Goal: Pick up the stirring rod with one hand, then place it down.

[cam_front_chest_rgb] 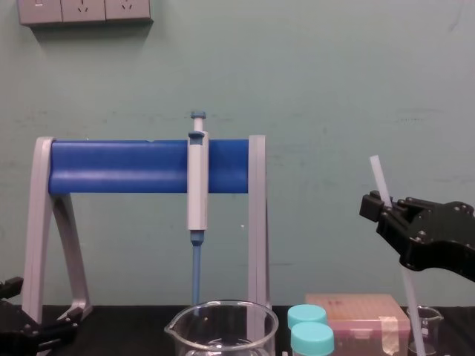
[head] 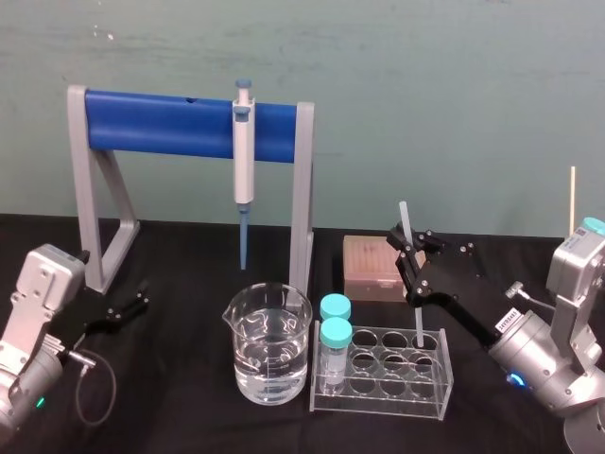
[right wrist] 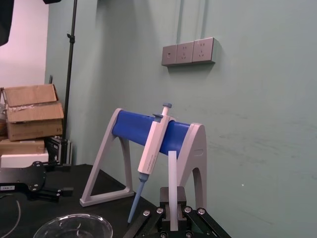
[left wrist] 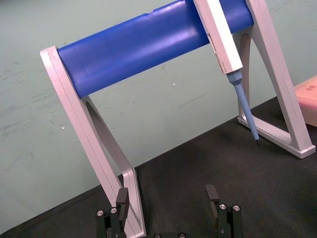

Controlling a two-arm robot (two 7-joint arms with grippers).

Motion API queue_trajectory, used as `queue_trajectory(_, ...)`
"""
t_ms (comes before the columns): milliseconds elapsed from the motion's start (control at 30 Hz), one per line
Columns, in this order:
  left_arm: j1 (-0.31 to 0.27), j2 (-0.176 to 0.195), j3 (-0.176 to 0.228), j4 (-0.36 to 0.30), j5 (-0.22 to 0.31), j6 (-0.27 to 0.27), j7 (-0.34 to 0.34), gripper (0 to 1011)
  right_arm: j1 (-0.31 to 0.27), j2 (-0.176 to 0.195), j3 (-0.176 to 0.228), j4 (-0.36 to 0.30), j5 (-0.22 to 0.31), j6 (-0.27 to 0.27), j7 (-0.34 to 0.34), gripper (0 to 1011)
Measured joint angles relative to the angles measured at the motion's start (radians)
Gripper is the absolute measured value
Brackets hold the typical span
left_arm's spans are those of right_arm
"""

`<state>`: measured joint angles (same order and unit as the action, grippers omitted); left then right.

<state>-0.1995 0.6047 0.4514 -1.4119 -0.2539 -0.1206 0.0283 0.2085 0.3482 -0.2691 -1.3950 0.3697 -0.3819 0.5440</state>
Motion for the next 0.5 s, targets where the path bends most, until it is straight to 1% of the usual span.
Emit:
queue_trajectory(300, 0.000, 0.000, 0.000, 0.000, 0.000, 0.000, 0.000, 1000, 0.004, 0.003, -0.006, 0.014, -0.006, 0.010, -0.004, 67)
queue_trajectory(500, 0.000, 0.000, 0.000, 0.000, 0.000, 0.000, 0.000, 1000, 0.012, 0.006, -0.012, 0.036, 0.001, 0.032, 0.001, 67)
